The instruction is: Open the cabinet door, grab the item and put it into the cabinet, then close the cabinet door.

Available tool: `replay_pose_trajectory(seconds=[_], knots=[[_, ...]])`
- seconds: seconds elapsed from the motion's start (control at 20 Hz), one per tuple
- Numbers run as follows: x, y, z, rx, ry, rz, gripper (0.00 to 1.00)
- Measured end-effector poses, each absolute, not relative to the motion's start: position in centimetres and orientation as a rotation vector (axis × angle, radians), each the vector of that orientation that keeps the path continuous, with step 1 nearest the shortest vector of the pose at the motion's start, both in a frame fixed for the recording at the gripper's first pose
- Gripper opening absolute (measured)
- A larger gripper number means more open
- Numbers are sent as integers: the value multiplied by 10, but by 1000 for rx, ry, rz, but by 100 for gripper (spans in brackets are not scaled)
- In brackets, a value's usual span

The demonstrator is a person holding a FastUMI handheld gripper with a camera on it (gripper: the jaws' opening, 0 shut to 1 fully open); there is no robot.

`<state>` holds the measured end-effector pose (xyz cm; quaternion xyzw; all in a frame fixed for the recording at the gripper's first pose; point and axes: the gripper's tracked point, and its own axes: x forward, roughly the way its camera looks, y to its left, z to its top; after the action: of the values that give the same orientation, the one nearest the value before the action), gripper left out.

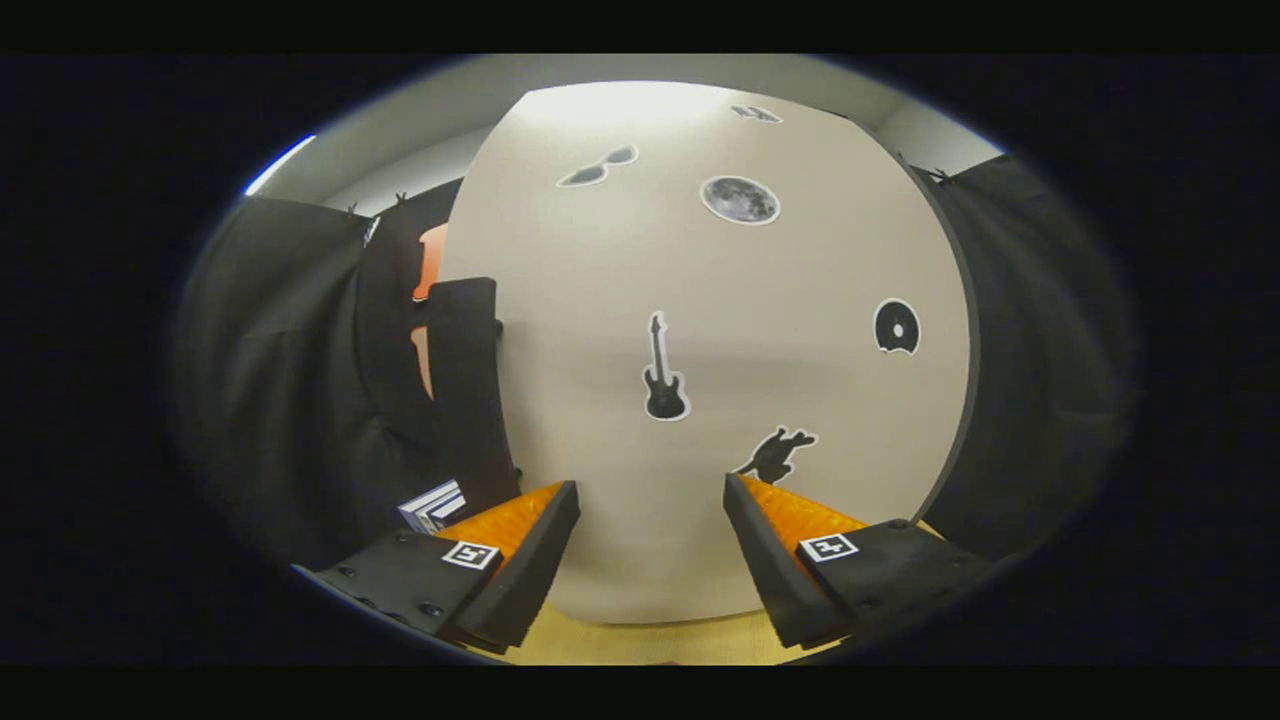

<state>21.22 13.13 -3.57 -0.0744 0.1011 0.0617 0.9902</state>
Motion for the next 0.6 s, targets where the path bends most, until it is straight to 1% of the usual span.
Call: replay_pose_trajectory(seconds=[0.35, 0.6], knots=[[217, 131, -35, -136, 195, 138, 94], [191, 130, -30, -110, 200, 187, 96]])
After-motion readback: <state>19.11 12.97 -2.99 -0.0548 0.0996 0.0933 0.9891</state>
